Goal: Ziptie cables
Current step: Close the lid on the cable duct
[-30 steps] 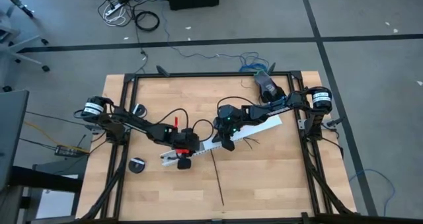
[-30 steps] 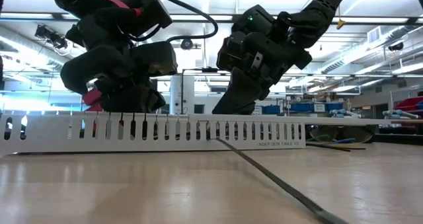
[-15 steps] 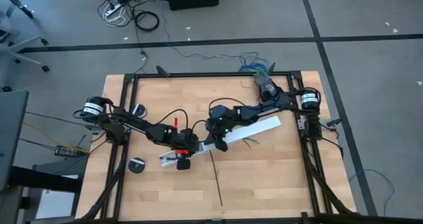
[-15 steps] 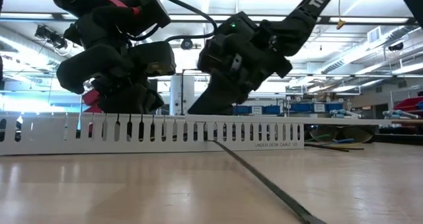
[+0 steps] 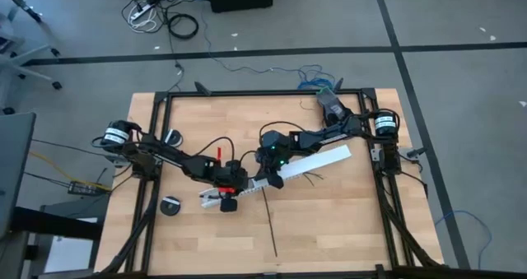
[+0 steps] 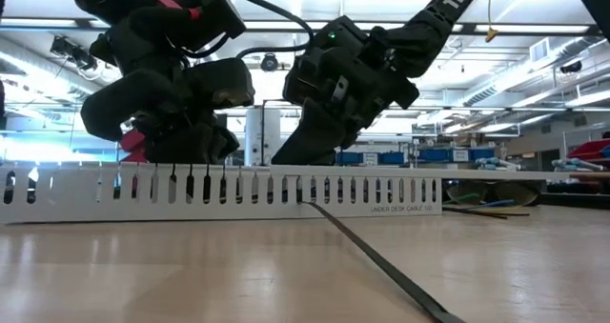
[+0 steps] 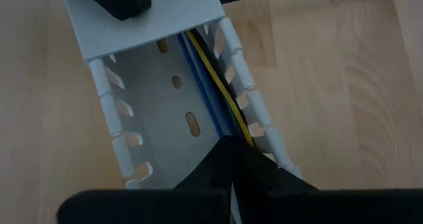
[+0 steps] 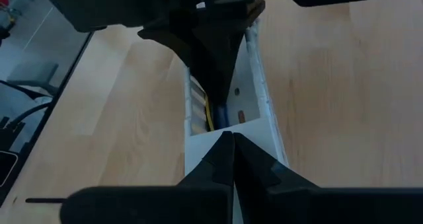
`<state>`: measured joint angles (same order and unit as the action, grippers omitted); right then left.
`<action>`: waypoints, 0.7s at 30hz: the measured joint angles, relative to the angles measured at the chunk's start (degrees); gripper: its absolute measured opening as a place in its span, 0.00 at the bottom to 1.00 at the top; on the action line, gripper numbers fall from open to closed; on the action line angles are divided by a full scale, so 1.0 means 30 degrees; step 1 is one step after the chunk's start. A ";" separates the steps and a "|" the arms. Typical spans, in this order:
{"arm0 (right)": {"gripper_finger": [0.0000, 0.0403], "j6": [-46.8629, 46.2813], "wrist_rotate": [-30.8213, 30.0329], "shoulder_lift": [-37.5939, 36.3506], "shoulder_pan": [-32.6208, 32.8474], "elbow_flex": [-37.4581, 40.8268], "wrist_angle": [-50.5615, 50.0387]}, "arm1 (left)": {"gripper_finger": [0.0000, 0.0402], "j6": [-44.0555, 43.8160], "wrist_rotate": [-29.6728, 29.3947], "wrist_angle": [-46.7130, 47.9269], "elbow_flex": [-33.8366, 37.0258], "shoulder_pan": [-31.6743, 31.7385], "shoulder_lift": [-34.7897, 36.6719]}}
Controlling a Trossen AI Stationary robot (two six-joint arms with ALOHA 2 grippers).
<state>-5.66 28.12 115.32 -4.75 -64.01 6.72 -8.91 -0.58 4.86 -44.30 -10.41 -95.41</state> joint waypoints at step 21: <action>0.00 0.0414 0.0007 0.0001 -0.0073 0.0015 0.0038 | 0.31 0.1251 -0.2753 0.6226 -0.3506 -0.0053 0.0961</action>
<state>-4.42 28.14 115.33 -4.97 -63.96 6.83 -5.16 -8.84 23.54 -54.82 -10.57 -92.53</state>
